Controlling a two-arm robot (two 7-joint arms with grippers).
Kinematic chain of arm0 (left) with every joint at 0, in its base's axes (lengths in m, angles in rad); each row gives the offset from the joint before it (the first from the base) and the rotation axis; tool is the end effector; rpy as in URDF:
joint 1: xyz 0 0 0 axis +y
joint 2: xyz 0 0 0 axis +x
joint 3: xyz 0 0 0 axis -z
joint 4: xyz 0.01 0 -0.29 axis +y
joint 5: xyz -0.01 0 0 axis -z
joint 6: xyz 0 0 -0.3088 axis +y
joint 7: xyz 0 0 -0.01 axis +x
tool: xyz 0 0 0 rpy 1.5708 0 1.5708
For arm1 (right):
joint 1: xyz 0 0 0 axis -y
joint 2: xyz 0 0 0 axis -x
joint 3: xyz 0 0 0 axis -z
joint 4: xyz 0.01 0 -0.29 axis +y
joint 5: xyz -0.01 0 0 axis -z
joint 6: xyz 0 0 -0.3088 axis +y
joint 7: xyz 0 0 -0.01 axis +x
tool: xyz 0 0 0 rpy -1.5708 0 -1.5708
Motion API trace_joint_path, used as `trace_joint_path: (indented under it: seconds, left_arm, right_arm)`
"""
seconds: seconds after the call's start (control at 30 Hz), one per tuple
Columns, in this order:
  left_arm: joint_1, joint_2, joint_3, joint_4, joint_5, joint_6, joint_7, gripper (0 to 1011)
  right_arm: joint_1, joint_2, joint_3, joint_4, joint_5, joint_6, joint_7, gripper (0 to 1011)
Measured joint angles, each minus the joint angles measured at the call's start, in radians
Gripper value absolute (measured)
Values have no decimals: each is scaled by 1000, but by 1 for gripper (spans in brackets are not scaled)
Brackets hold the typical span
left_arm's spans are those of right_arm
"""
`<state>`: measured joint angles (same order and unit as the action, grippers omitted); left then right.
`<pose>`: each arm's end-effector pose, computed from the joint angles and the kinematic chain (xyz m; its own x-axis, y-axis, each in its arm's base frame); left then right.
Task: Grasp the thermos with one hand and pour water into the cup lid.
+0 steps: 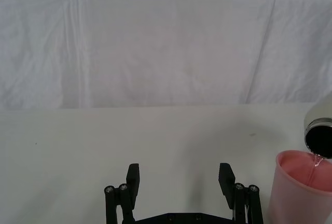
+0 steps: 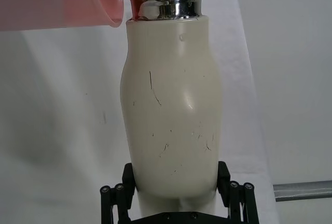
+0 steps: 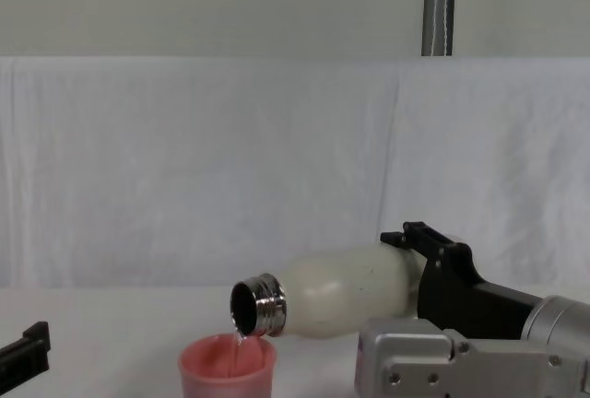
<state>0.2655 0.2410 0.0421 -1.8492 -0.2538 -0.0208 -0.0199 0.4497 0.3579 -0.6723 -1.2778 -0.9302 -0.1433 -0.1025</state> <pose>0.2530 0.0376 -0.2852 0.1245 0.9917 -0.0326 -0.9921 0.1240 -0.0176 0.4084 0.0462 -0.2854 0.0530 -0.0931 0.9942 0.8195 0.5730 0.0100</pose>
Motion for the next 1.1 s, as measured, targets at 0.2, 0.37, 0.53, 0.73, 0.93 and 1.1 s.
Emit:
trace_joint_path:
  seconds: [0.2, 0.37, 0.53, 0.73, 0.93, 1.1]
  left_arm:
    - [0, 0, 0, 0, 0, 0, 0, 1001]
    - [0, 0, 0, 0, 0, 0, 0, 1001]
    - [0, 0, 0, 0, 0, 0, 0, 1001]
    - [0, 0, 0, 0, 0, 0, 0, 1001]
    - [0, 0, 0, 0, 0, 0, 0, 1001]
    - [0, 0, 0, 0, 0, 0, 0, 1001]
  right_arm:
    - [0, 1, -1, -1, 0, 0, 1, 962]
    - [0, 1, -1, -1, 0, 1, 1, 962]
    - [0, 1, -3, 0, -2, 1, 1, 962]
    - [1, 1, -3, 1, -3, 1, 1, 962]
    - [2, 2, -4, 1, -5, 1, 1, 962]
    - [2, 2, -4, 2, -5, 0, 1, 962]
